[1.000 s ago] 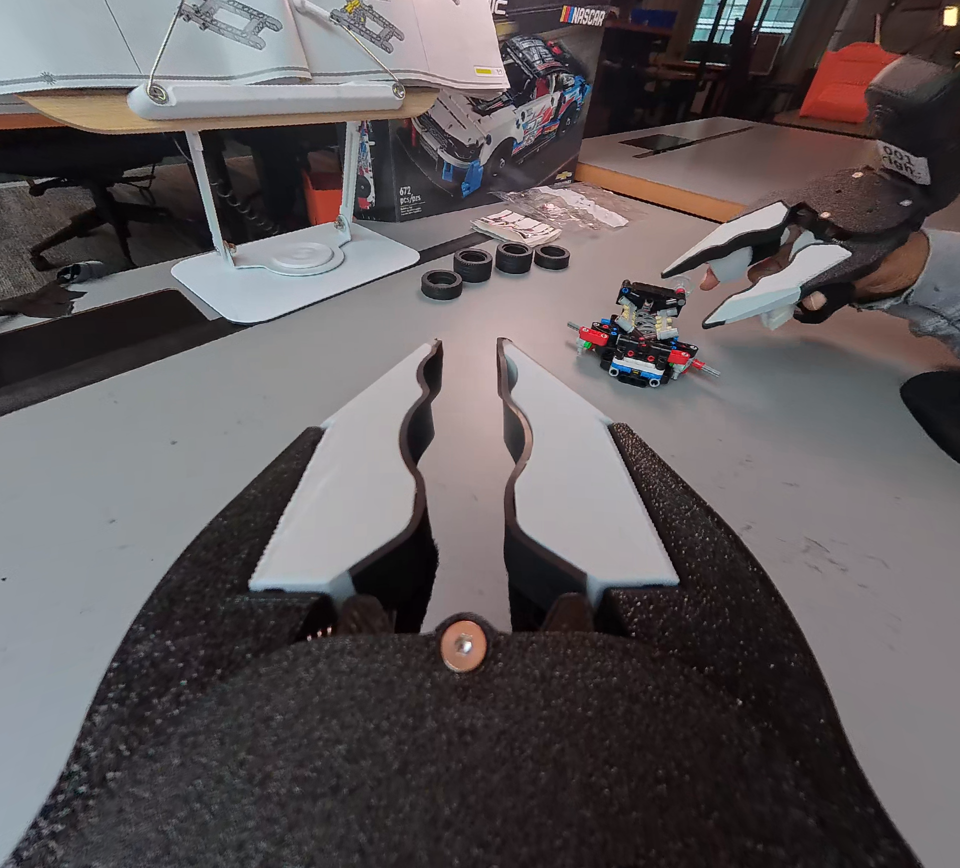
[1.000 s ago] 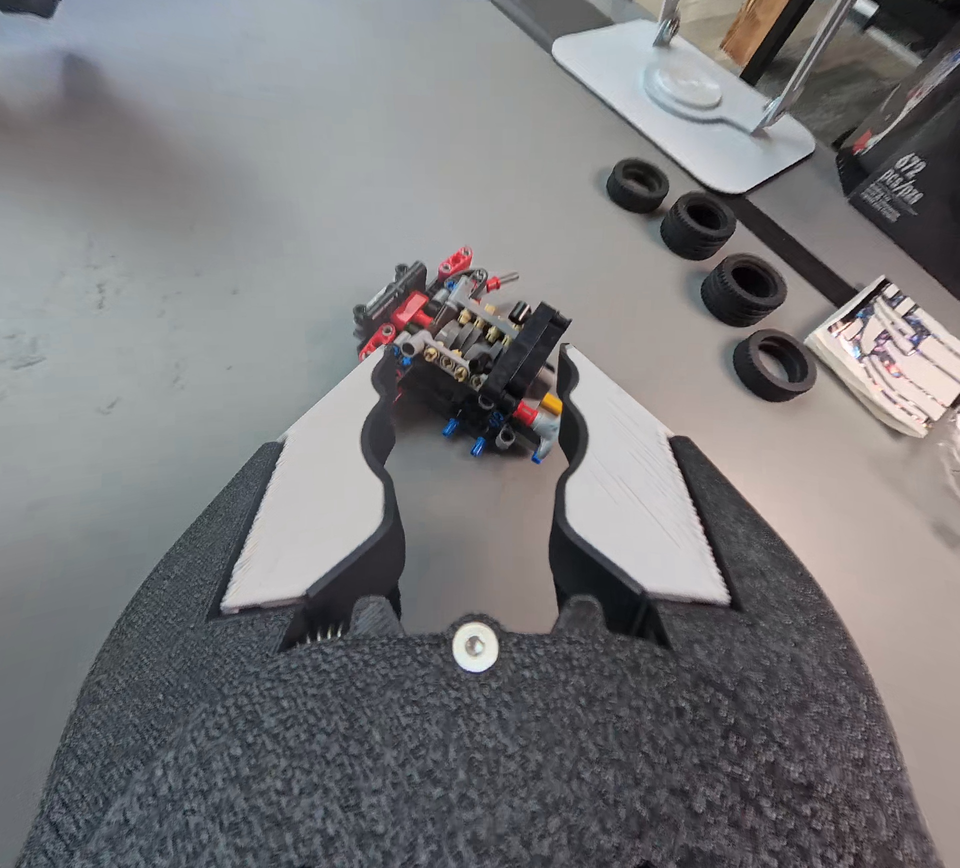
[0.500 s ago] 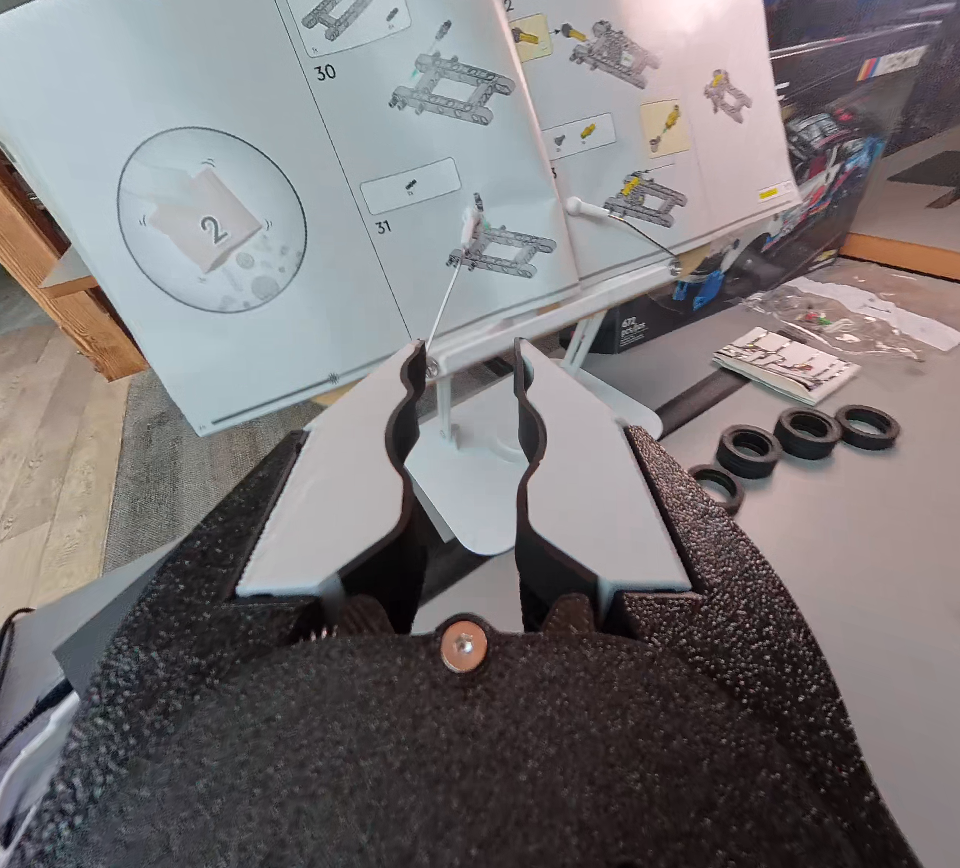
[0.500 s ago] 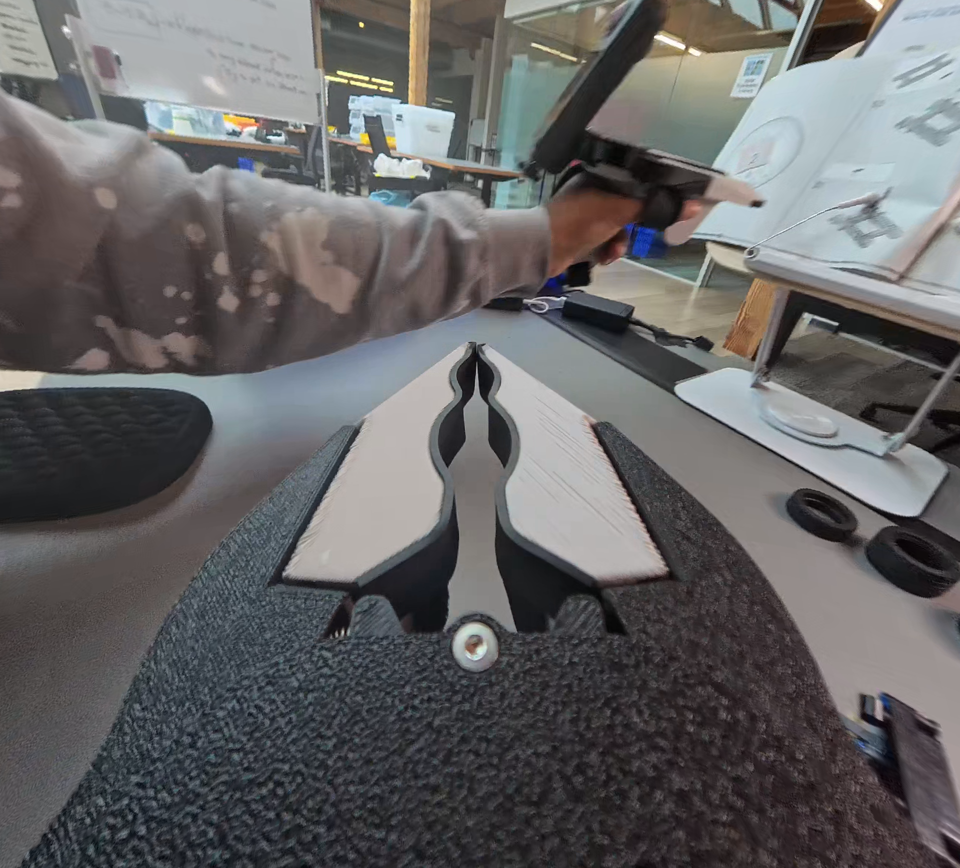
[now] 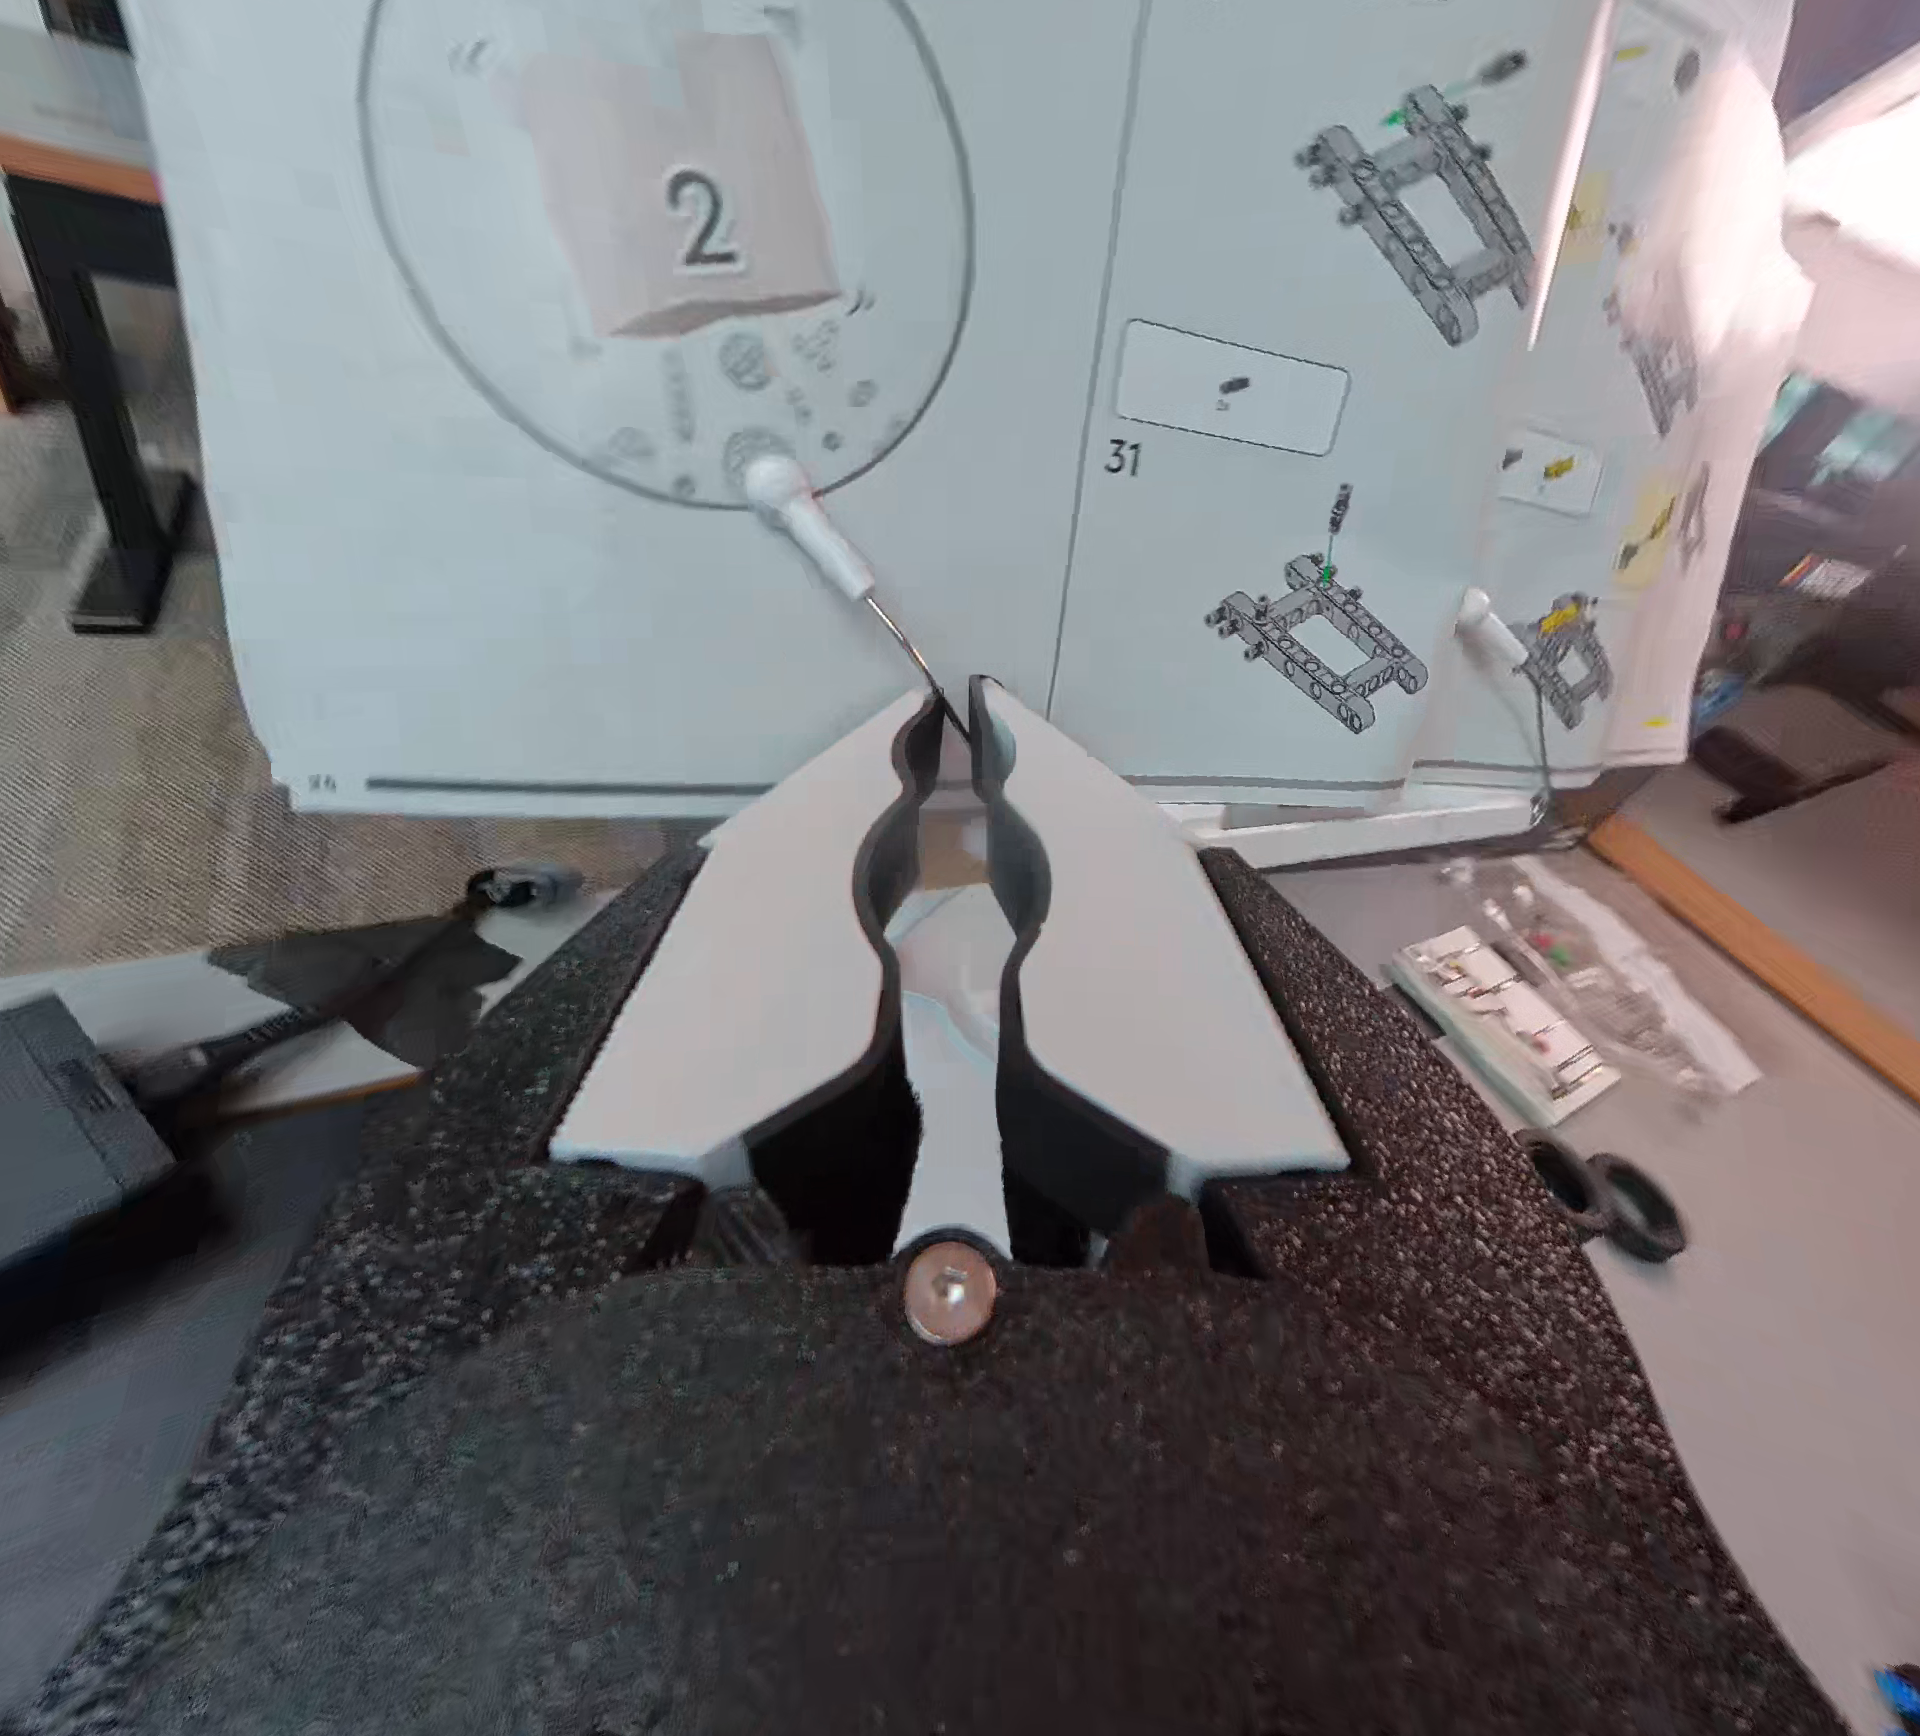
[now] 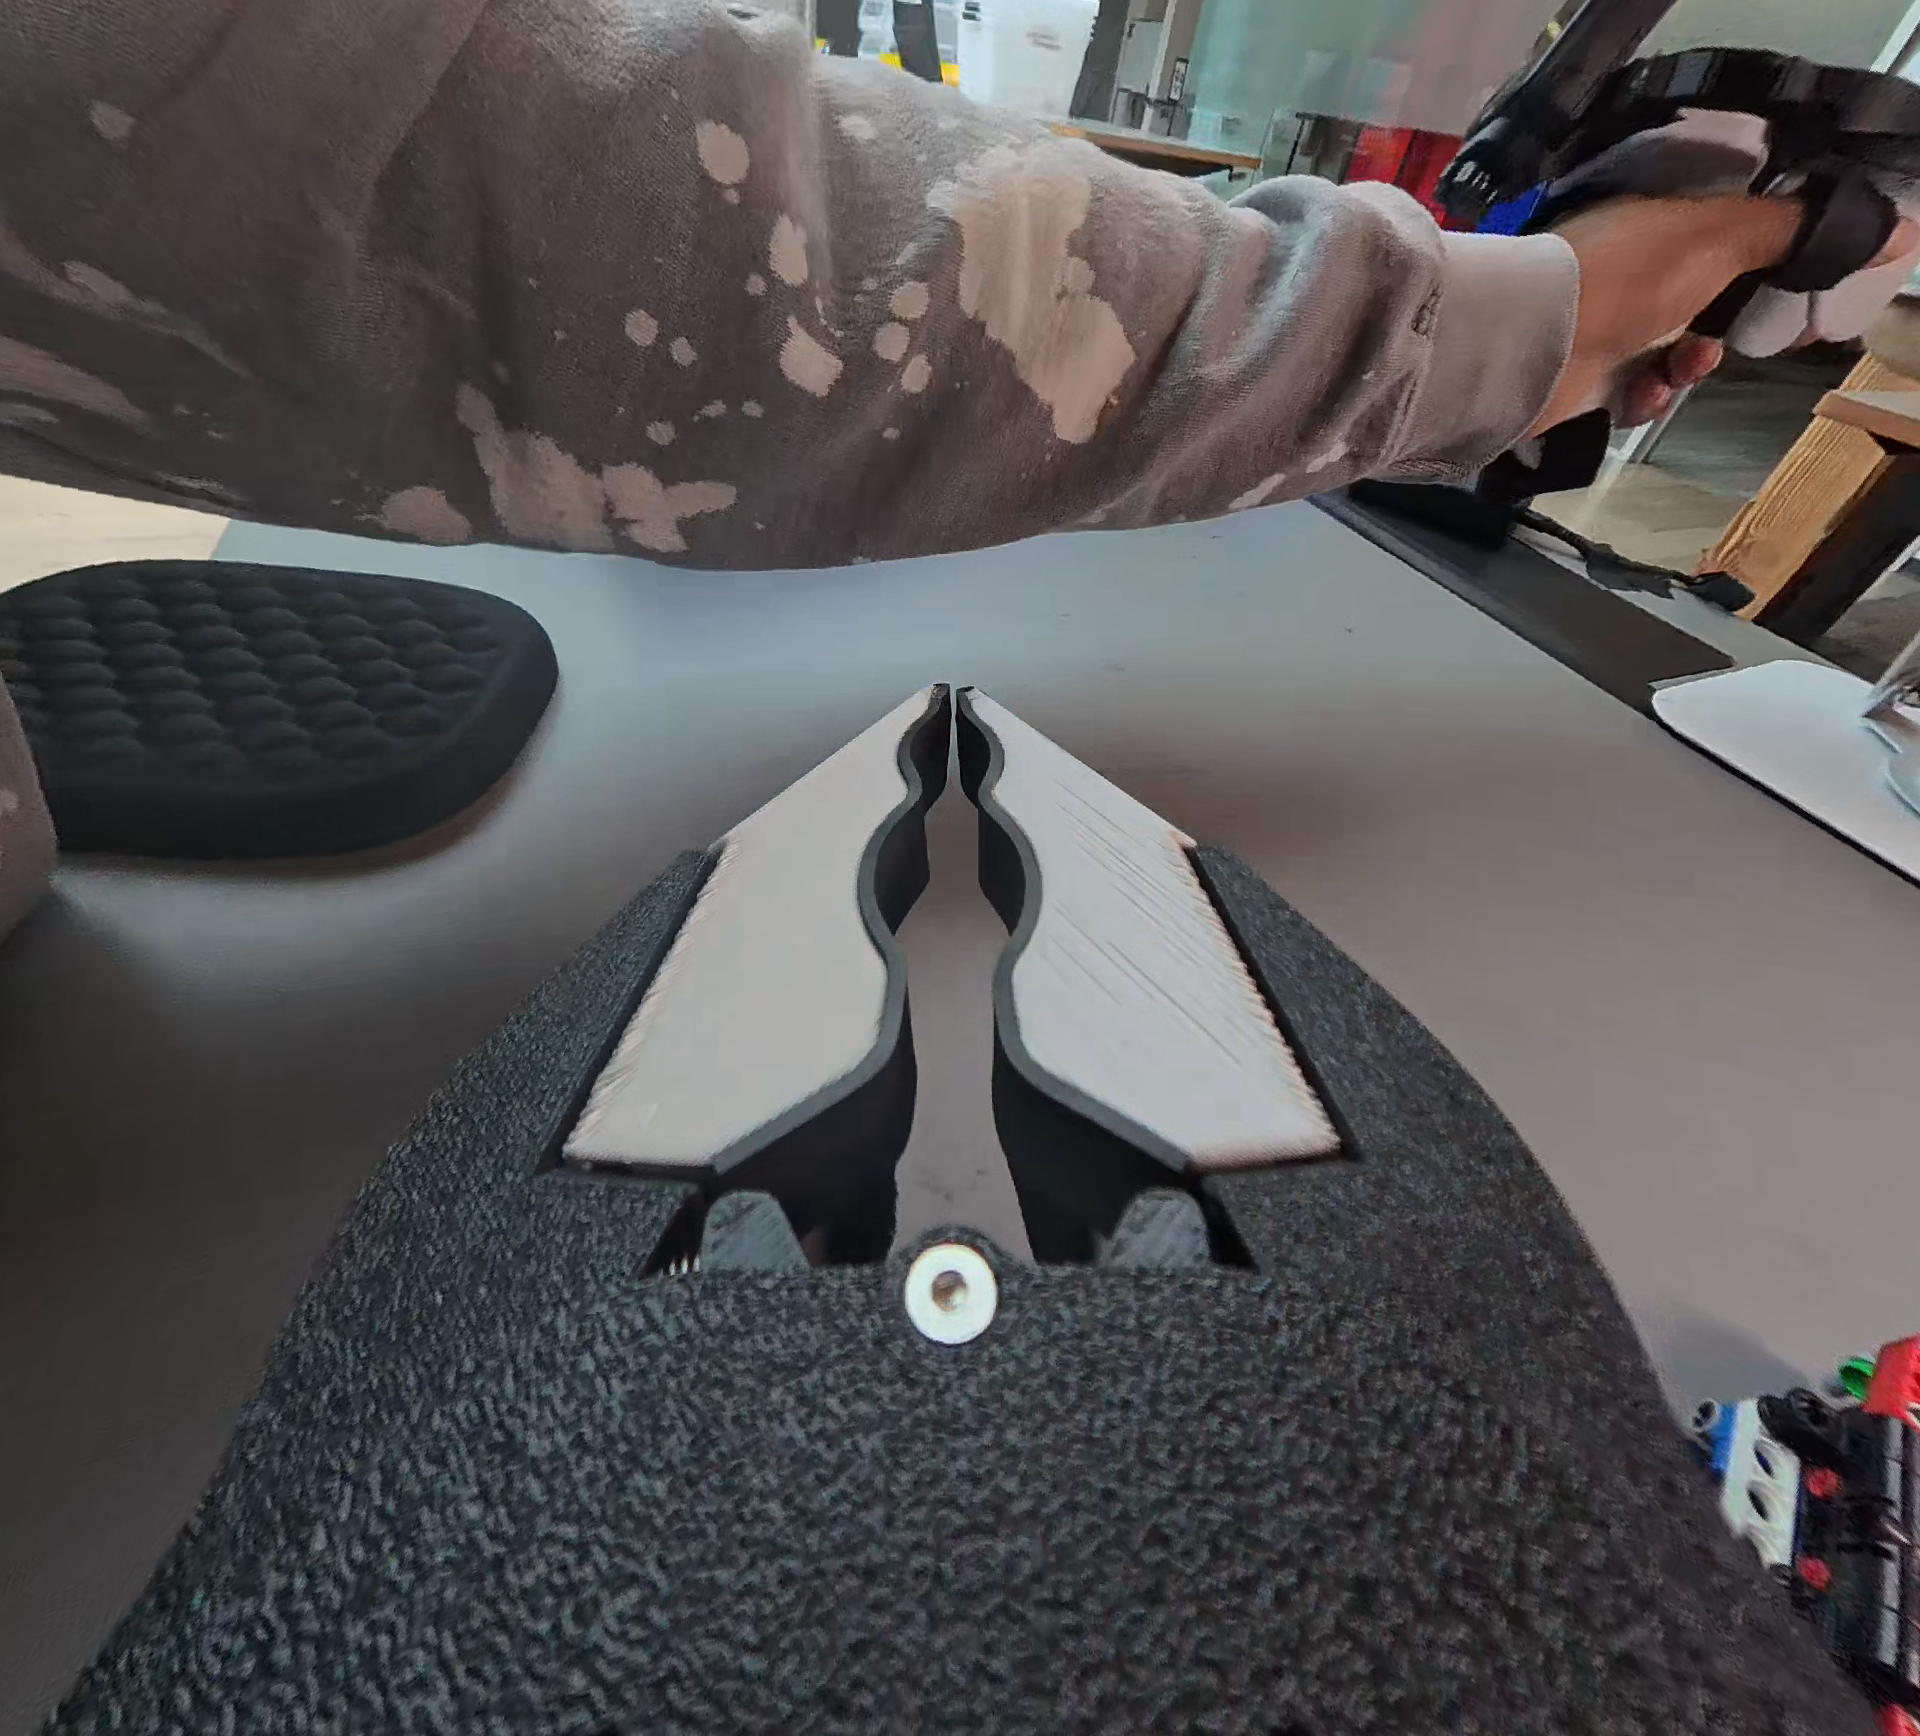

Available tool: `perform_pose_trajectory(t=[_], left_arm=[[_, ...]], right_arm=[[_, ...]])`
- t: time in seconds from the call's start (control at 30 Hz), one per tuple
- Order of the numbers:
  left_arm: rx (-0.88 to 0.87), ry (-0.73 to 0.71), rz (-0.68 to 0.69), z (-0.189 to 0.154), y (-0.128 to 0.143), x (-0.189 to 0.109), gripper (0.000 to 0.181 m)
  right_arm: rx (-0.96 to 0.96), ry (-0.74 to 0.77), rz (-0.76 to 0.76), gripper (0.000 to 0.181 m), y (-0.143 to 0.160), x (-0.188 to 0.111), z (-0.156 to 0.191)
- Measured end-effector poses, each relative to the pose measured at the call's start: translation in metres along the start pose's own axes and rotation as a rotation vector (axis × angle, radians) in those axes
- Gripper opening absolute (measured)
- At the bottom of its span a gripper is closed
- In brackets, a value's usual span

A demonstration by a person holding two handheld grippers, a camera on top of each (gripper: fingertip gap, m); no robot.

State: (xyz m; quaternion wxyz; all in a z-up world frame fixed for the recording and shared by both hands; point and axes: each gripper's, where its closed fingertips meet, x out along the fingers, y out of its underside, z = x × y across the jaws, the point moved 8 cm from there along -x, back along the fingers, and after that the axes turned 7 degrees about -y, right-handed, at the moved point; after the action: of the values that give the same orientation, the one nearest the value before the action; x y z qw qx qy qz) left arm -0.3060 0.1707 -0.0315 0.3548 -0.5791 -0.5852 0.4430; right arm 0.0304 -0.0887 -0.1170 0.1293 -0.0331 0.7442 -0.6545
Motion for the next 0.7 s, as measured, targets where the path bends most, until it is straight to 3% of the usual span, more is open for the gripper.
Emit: perform_pose_trajectory(t=[0.13,0.27,0.37,0.47,0.57,0.7], left_arm=[[-0.479,0.138,0.018,0.020,0.025,-0.008,0.005],[-0.570,0.113,0.051,0.022,0.042,-0.024,0.013],[-0.475,0.003,-0.088,0.005,0.035,-0.049,0.014],[-0.305,0.073,-0.129,-0.047,0.025,-0.052,0.017],[-0.175,0.210,0.003,-0.106,0.022,-0.023,0.027],[-0.093,0.171,0.095,-0.144,0.026,0.022,0.028]], right_arm=[[0.004,-0.017,-0.002,0.001,0.001,0.001,0.001],[0.001,-0.020,-0.006,0.001,0.001,-0.001,0.001],[0.004,-0.017,-0.012,0.002,0.000,-0.002,0.000],[0.023,-0.021,-0.026,0.003,-0.001,-0.004,-0.001],[0.004,0.017,-0.049,0.004,-0.005,-0.007,-0.001],[0.003,0.232,-0.120,0.022,-0.017,-0.026,-0.021]])
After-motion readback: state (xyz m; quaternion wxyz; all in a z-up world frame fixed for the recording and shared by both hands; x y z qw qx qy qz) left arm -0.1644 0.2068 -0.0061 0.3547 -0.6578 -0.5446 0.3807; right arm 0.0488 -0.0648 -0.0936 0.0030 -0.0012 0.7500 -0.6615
